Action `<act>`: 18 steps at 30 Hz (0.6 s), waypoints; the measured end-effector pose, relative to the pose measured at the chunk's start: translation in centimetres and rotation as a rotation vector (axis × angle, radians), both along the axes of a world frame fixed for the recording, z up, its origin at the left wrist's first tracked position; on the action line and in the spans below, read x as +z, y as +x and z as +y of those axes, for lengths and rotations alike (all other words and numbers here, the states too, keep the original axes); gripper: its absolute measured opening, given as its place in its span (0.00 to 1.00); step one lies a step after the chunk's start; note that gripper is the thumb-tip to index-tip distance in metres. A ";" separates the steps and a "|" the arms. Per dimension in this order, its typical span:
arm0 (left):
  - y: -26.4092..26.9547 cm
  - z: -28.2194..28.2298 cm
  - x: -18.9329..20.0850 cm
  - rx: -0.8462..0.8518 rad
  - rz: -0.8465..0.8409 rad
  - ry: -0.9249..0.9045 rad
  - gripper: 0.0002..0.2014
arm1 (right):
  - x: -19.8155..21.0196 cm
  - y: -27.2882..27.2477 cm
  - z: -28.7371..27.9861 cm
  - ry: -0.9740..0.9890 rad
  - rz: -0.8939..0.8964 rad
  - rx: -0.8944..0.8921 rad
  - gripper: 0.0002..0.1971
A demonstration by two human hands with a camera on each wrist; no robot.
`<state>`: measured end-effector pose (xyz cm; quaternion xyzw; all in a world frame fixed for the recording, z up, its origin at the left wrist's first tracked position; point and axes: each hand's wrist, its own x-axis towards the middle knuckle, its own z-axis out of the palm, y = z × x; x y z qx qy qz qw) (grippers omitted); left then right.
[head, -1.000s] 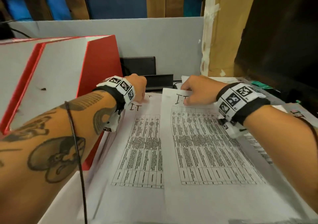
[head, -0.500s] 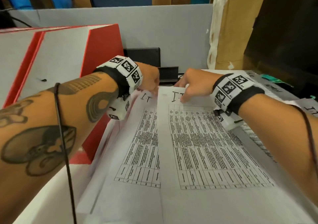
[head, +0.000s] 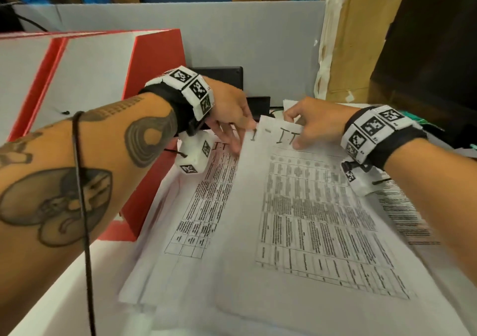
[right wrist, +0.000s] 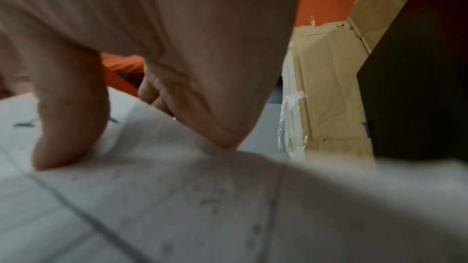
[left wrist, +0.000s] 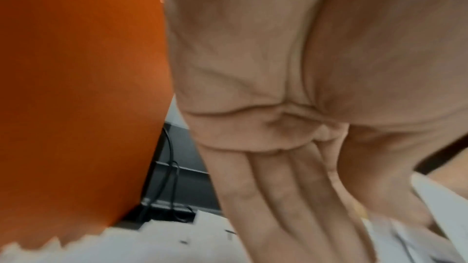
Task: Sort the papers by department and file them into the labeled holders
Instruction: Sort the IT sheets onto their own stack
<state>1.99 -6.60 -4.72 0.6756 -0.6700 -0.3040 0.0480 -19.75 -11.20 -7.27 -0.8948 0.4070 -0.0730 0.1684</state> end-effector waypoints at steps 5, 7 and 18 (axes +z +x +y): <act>1.8 -0.9 -1.3 -0.091 -0.611 0.036 0.27 | 0.0 -2.2 -0.6 0.123 -0.027 -0.074 0.27; 2.0 -1.0 -2.2 -0.069 -0.643 0.034 0.33 | 0.1 -2.2 -0.5 0.089 -0.023 -0.046 0.23; 1.7 -0.2 -1.6 -0.052 -0.660 -0.281 0.18 | -0.3 -1.1 0.0 -0.049 -0.033 0.027 0.08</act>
